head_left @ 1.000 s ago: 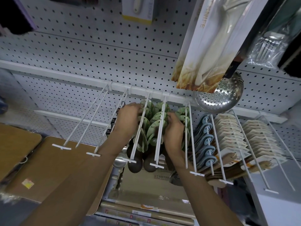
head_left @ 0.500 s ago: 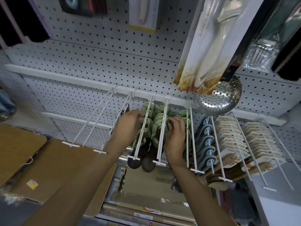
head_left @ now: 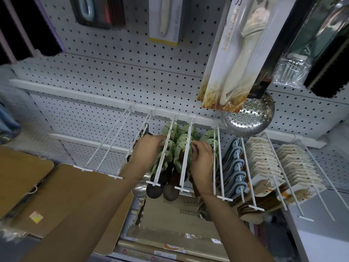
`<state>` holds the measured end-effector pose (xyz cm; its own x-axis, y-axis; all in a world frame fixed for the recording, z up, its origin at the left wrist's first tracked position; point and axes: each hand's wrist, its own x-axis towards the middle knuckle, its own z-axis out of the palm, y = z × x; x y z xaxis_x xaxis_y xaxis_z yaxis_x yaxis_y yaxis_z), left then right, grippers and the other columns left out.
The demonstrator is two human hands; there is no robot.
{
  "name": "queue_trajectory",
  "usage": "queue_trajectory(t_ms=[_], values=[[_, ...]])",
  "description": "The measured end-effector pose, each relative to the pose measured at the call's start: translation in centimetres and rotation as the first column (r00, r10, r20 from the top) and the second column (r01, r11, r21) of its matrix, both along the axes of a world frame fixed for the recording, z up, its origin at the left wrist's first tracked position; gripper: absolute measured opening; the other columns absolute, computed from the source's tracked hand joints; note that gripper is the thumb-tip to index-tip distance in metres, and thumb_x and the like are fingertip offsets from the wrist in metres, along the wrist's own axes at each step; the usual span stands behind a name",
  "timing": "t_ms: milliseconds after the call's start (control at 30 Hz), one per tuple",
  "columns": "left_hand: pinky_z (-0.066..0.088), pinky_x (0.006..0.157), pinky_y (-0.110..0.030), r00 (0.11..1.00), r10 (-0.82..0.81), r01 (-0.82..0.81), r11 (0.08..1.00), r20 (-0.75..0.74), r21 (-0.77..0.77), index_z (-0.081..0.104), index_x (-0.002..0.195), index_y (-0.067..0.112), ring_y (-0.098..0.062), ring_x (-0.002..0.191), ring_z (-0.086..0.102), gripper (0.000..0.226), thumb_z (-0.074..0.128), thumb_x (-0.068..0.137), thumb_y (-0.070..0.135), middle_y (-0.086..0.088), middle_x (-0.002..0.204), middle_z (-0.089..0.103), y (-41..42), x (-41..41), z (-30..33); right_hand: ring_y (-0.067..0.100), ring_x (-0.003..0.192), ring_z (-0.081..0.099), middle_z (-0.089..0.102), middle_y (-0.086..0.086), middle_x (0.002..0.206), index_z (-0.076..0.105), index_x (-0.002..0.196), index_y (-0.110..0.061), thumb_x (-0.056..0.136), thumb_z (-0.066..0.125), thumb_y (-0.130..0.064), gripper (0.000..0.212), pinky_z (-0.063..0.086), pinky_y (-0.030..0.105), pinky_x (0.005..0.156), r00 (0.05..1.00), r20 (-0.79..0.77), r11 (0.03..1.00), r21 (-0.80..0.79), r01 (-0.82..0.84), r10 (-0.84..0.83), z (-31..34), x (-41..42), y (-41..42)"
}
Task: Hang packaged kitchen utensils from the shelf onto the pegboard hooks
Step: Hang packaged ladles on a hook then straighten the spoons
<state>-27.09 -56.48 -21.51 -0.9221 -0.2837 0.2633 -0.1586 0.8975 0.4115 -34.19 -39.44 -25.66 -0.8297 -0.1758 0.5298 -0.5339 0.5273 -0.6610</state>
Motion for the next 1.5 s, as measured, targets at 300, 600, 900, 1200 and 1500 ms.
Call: queue_trajectory(t_ms=[300, 600, 900, 1200, 1500], values=[[0.051, 0.058, -0.032, 1.000, 0.003, -0.007, 0.994, -0.030, -0.107, 0.069, 0.089, 0.015, -0.027, 0.063, 0.067, 0.022, 0.059, 0.086, -0.004, -0.005, 0.068, 0.068, 0.4, 1.1, 0.0, 0.011, 0.092, 0.043, 0.059, 0.005, 0.094, 0.066, 0.100, -0.004, 0.082, 0.046, 0.022, 0.037, 0.031, -0.001, 0.080, 1.000, -0.002, 0.999, 0.046, 0.012, -0.012, -0.2, 0.9, 0.2], [0.052, 0.056, -0.037, 1.000, 0.006, -0.010, 0.992, -0.028, -0.130, 0.046, 0.070, 0.019, -0.029, 0.059, 0.062, 0.032, 0.054, 0.088, -0.005, -0.003, 0.061, 0.058, 0.7, 1.8, 0.6, 0.015, 0.092, 0.048, 0.060, 0.006, 0.094, 0.066, 0.100, -0.002, 0.090, 0.046, 0.016, 0.029, 0.033, 0.001, 0.080, 1.000, -0.021, 0.999, 0.039, -0.005, 0.006, -0.2, 1.6, 0.7], [0.054, 0.053, -0.037, 0.998, -0.029, 0.018, 0.981, -0.056, -0.192, 0.059, 0.131, 0.022, -0.033, 0.066, 0.068, 0.075, 0.054, 0.068, -0.018, -0.006, 0.096, 0.071, 1.1, 3.9, -0.1, 0.006, 0.124, 0.044, 0.045, 0.004, 0.132, 0.056, 0.132, -0.001, 0.085, 0.042, 0.026, 0.056, 0.033, 0.012, 0.110, 0.996, 0.063, 0.992, -0.106, -0.063, 0.070, -0.9, 4.0, 1.3], [0.052, 0.076, -0.038, 0.997, -0.005, 0.012, 0.995, 0.077, -0.102, 0.063, 0.129, 0.020, -0.036, 0.097, 0.068, 0.037, 0.058, 0.092, 0.014, -0.011, 0.108, 0.072, 1.9, 5.0, 0.4, 0.017, 0.096, 0.055, 0.057, 0.008, 0.104, 0.064, 0.113, -0.001, 0.094, 0.053, 0.006, 0.023, 0.048, 0.027, 0.088, 0.992, 0.123, 0.999, -0.049, -0.021, 0.027, -1.9, 3.7, 1.1], [0.054, 0.069, -0.040, 0.994, 0.048, -0.046, 0.999, 0.097, -0.019, 0.071, 0.100, 0.013, -0.036, 0.083, 0.068, 0.021, 0.057, 0.089, 0.003, -0.015, 0.086, 0.072, 1.4, 4.6, 0.2, 0.022, 0.069, 0.044, 0.057, 0.025, 0.079, 0.058, 0.085, 0.005, 0.097, 0.043, 0.008, 0.020, 0.023, 0.016, 0.060, 0.970, 0.237, 0.993, -0.114, -0.024, 0.050, -1.7, 3.6, 1.1]])
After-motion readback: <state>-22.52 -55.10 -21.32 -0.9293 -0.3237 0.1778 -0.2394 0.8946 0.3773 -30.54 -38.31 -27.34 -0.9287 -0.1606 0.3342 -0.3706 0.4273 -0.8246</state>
